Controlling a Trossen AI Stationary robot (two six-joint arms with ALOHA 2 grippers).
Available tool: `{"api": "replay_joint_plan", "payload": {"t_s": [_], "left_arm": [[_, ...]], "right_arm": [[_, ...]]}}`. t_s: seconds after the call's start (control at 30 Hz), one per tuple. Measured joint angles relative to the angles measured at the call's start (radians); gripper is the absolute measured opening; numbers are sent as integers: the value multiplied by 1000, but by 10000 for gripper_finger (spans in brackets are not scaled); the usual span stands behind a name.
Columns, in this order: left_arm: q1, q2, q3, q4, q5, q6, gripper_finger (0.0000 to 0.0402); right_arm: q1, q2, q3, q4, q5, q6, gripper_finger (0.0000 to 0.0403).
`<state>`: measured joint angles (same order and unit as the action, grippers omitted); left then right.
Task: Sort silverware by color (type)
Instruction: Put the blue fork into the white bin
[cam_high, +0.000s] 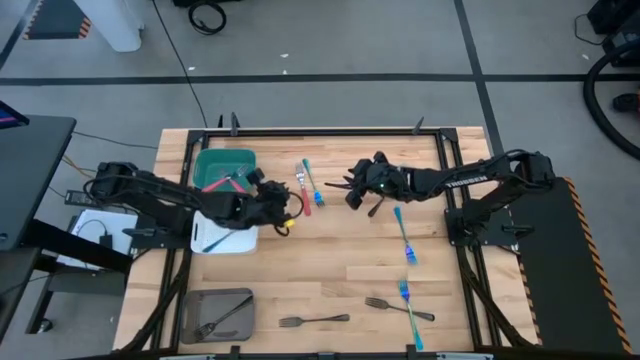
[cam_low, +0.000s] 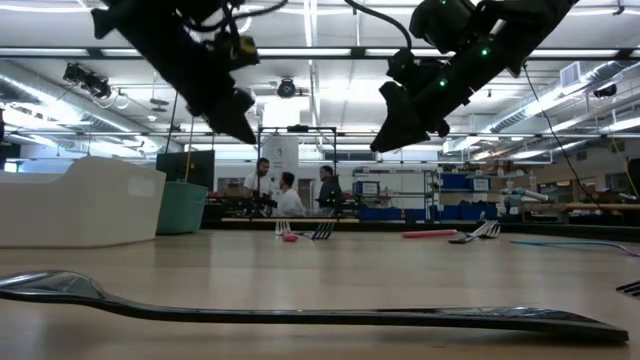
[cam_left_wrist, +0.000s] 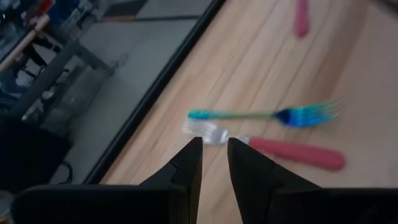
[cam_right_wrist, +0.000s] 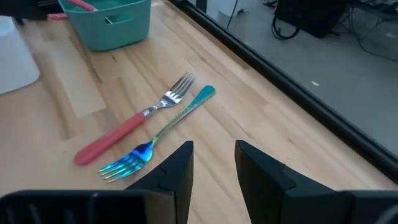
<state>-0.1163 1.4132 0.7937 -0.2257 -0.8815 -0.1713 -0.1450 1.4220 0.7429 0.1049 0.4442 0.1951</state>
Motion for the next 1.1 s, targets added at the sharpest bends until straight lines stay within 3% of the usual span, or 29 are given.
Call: {"api": "replay_joint_plan", "payload": {"t_s": [0.37, 0.67, 0.8, 0.9, 1.1], "left_arm": [[103, 0, -33, 69, 74, 72, 86], [107, -9, -33, 135, 75, 79, 86], [136, -8, -33, 157, 84, 92, 86], [173, -8, -33, 187, 154, 118, 86], [245, 1, -33, 266, 425, 226, 86]], "right_arm": [[-78, 0, 0, 259, -14, -193, 126], [-191, 0, 0, 498, -264, -277, 126], [-221, 0, 0, 549, -317, -275, 126], [-232, 0, 0, 545, -323, -277, 126], [-252, 0, 0, 484, -324, -261, 126]]}}
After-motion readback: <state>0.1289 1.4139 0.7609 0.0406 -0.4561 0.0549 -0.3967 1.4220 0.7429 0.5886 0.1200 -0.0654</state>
